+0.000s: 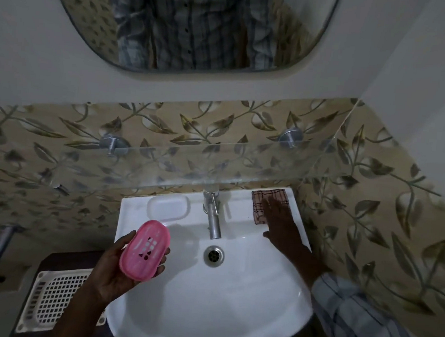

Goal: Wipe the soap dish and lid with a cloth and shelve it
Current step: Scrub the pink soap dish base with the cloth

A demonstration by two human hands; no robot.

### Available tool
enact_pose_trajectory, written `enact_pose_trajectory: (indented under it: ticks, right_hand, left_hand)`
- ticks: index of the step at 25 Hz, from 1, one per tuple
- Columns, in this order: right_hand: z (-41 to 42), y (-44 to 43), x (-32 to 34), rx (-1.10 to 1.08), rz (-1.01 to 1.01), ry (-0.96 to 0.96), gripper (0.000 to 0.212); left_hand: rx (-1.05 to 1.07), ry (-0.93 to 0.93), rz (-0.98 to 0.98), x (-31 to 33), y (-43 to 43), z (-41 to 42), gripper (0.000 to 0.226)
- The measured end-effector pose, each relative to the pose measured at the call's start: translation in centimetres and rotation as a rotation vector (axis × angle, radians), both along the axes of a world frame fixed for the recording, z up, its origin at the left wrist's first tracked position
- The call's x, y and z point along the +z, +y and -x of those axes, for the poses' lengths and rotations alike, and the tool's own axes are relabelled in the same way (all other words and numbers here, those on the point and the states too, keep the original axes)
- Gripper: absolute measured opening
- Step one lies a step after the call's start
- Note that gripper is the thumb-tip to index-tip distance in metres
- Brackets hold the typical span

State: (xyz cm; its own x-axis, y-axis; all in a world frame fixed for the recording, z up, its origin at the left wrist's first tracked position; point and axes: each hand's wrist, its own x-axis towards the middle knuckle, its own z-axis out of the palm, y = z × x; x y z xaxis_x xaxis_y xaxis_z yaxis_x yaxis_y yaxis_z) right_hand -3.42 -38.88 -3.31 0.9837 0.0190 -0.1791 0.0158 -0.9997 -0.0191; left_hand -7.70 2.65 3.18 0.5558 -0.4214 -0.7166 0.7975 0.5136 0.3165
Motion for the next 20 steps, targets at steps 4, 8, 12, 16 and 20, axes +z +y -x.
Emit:
enact_pose_trajectory:
  ticks: [4, 8, 12, 16, 20]
  right_hand:
    - [-1.3, 2.0, 1.5, 0.088, 0.109, -0.226, 0.062]
    - [-0.9, 2.2, 4.4, -0.284, -0.668, -0.16, 0.022]
    - [3.4, 5.4, 8.5, -0.716, -1.569, -0.026, 0.023]
    - [7.0, 12.7, 14.8, 0.091, -1.491, -0.202, 0.024]
    - [6.0, 15.6, 13.9, 0.669, -0.958, -0.524, 0.03]
  left_hand:
    - [0.019, 0.006, -0.018, 0.7, -1.6, 0.5, 0.065]
    - [0.055, -0.015, -0.02, 3.0, -3.6, 0.8, 0.071]
    - [0.053, -0.025, 0.051, 4.8, -5.4, 0.8, 0.072]
    - [-0.044, -0.023, 0.018, 6.0, -7.4, 0.9, 0.063]
    - [-0.088, -0.031, 0.015, 7.3, -8.4, 0.4, 0.048]
